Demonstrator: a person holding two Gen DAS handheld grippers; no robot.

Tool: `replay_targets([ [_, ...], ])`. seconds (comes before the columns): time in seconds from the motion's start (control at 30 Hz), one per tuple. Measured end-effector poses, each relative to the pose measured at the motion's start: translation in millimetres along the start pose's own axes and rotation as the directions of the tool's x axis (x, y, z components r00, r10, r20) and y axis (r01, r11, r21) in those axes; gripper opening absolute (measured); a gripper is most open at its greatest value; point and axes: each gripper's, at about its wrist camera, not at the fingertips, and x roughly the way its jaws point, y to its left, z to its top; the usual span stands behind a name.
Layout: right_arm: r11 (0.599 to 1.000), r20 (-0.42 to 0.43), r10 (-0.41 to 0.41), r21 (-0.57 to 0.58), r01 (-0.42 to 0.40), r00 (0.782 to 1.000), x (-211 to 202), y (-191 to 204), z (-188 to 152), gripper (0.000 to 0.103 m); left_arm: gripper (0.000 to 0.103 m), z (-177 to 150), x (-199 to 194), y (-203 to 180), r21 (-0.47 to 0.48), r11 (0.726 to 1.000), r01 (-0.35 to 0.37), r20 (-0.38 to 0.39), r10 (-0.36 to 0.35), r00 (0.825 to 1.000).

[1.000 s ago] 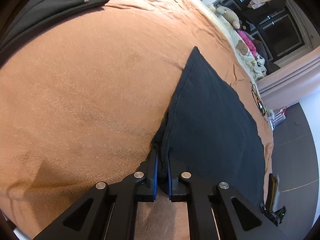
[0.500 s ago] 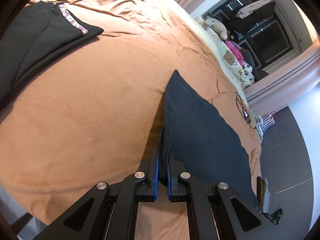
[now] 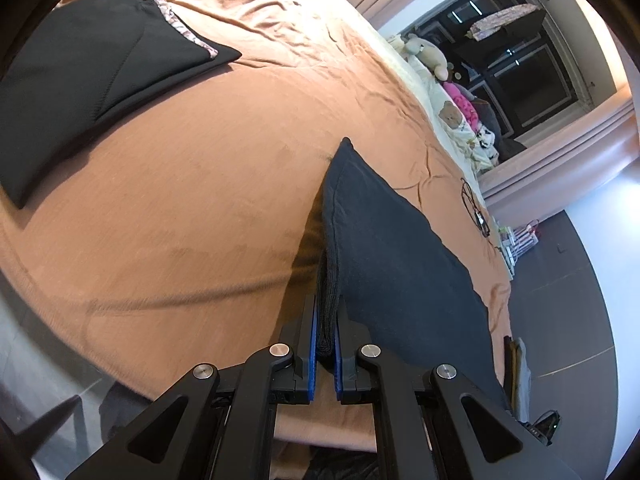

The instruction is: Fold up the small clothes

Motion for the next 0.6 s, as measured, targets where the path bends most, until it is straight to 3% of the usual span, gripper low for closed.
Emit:
replay_targets([
  [0.2,0.999,-0.017,-0.033,-0.003,0.033,0.999,-1,-5,-6,0.000,0.006,-11,-5,11,0.007,1.000,0.008,-0.023,-0.007,1.000],
  [0.33,0.994,-0.049,-0.106,0.006,0.106,0.993,7,-12,-3,0.002,0.009,-22,10,15,0.025,0.999,-0.025,-0.066,0.027,0.997],
  [0.37,0.994,-0.047,-0.107,0.011,0.108,0.993,5,-13,-2,0.005,0.011,-25,12,19,0.016,0.999,-0.030,-0.071,0.031,0.997],
  [0.4,0.994,-0.039,-0.111,0.012,0.111,0.993,2,-13,-1,0.010,0.020,-28,11,25,0.003,1.000,-0.009,-0.075,0.009,0.997],
  [0.43,0.992,-0.025,-0.128,0.000,0.128,0.991,-2,-12,2,0.014,0.037,-31,11,28,-0.011,1.000,0.012,-0.075,-0.013,0.997],
  [0.5,0.985,0.021,-0.169,-0.037,0.170,0.985,-14,-6,5,0.036,0.053,-35,10,34,-0.038,0.999,0.035,-0.066,-0.038,0.997],
  [0.57,0.980,0.065,-0.184,-0.067,0.189,0.981,-26,4,10,0.047,0.054,-39,9,38,-0.046,0.998,0.042,-0.055,-0.044,0.997],
  [0.6,0.978,0.078,-0.185,-0.078,0.191,0.980,-29,8,12,0.047,0.054,-41,10,39,-0.056,0.997,0.059,-0.057,-0.062,0.996],
])
